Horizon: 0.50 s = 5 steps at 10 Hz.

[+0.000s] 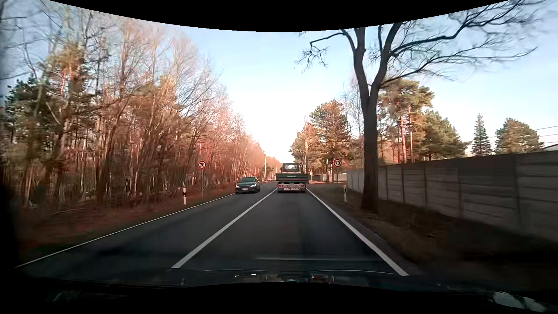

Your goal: Follow the waypoints while adhering to traffic rules and regulations

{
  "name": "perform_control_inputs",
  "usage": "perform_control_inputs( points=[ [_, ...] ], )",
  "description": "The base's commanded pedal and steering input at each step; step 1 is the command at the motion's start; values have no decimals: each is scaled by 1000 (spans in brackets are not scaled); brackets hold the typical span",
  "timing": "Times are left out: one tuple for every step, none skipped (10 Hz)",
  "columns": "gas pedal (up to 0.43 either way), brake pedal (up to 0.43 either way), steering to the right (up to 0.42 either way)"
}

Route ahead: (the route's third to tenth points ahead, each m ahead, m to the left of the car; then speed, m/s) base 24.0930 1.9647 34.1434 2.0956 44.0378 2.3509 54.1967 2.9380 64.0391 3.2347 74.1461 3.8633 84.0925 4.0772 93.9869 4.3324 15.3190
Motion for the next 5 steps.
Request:
perform_control_inputs(
  points=[
    [110,0,-3],
    [110,0,-2],
    [110,0,-3],
    [98,0,-3],
    [98,0,-3]
  ],
)
